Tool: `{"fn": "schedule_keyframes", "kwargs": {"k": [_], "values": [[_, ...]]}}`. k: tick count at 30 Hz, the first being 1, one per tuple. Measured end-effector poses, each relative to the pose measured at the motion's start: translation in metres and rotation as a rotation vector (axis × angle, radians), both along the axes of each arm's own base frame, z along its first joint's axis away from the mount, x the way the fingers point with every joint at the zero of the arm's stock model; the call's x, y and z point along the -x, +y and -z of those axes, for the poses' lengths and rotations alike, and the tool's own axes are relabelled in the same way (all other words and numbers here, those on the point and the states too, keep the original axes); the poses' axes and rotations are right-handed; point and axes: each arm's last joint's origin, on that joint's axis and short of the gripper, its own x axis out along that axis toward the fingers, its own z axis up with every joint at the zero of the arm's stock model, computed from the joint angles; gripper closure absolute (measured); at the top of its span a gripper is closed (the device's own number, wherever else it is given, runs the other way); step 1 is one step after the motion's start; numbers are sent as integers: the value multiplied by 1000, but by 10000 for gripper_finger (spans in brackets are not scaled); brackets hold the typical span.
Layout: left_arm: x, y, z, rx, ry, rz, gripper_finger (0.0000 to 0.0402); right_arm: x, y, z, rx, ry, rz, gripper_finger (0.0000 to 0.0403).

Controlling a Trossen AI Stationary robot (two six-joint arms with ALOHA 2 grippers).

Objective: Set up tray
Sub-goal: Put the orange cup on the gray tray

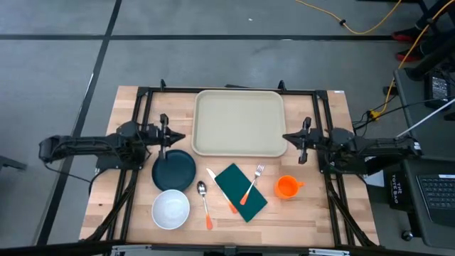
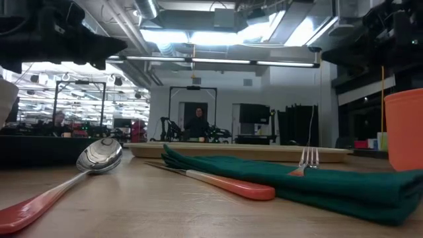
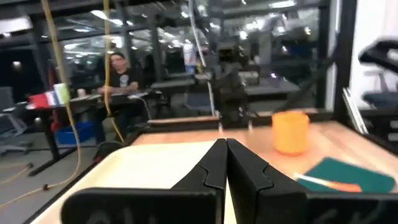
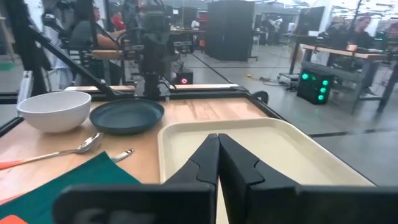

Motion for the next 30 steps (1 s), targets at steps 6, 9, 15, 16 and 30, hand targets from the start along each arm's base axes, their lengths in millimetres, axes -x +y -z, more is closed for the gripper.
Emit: {"fn": "schedule_keyframes", "kwargs": {"k": [6, 9, 15, 16, 30], "values": [[-21, -5, -4, 41, 118, -72, 400, -4, -2, 0, -1, 4, -46, 391], [-35, -10, -7, 64, 176, -85, 400, -5, -4, 1, 3, 19, -34, 391], [-67, -20, -21, -19, 251, -78, 400, -7, -5, 4, 20, 45, -28, 391], [-71, -21, -22, -22, 256, -73, 400, -7, -5, 4, 17, 48, -28, 391], [-82, -24, -23, 20, 157, -31, 400, -15, -2, -10, -39, 62, -138, 391]]}}
